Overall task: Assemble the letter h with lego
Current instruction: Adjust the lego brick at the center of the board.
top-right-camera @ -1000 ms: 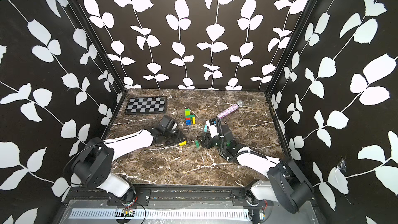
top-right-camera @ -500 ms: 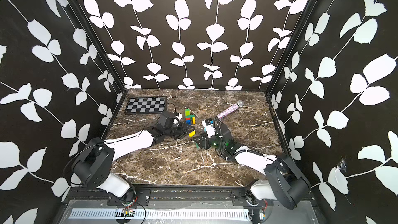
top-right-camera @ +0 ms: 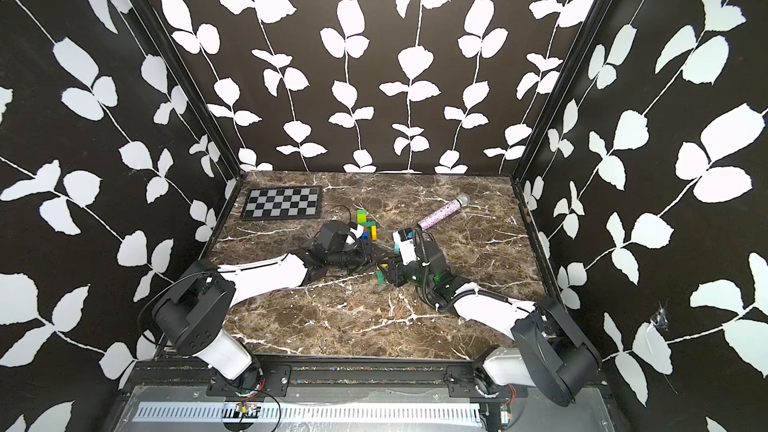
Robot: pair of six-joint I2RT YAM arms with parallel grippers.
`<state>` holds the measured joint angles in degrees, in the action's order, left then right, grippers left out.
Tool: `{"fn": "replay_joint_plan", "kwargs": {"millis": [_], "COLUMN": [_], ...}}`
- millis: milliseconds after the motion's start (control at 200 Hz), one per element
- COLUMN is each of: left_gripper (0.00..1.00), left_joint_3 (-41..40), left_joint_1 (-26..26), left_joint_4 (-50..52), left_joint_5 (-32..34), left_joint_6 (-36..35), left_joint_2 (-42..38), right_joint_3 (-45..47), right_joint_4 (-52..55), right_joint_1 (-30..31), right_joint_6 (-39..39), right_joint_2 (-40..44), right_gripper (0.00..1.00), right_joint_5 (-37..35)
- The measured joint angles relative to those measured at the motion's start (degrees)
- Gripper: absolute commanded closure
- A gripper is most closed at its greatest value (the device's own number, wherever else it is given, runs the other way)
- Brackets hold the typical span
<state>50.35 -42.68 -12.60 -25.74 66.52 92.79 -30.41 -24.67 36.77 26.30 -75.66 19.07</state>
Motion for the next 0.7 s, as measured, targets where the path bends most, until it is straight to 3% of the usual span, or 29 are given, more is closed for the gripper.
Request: {"fn": "replay_joint_plan", "kwargs": {"millis": [195,440,505,700], "left_gripper": [0.73,0.69,0.58,0.05], "left_joint_3": [0.13,0.2,0.2,0.22], "left_joint_1": [-0.63,-0.81,-0.79,-0.37], "left_joint_4": [-2.4,-4.11,-4.09,-1.64], "left_joint_5": [-0.31,-0.35,-0.33,-0.48], "left_joint_6": [1.38,1.38,1.16,-1.09], "left_joint_2": [0.9,1.81,1.81,1.42], "right_joint_3": [0.0,0.04,0.04,0.04], "right_joint_4": [0.13,1.42,1.49,2.16], "right_joint_1": [0.04,-0.04,0.0,0.22], "right_joint_6": [0.09,1.66,1.77,0.5], "right_joint_2": [-0.02,0.04,0.11,0.31], "right_gripper": [0.69,0.98,1.0,1.0], "right_joint_5": [-0.85,-3.32,-3.85,-6.43]}}
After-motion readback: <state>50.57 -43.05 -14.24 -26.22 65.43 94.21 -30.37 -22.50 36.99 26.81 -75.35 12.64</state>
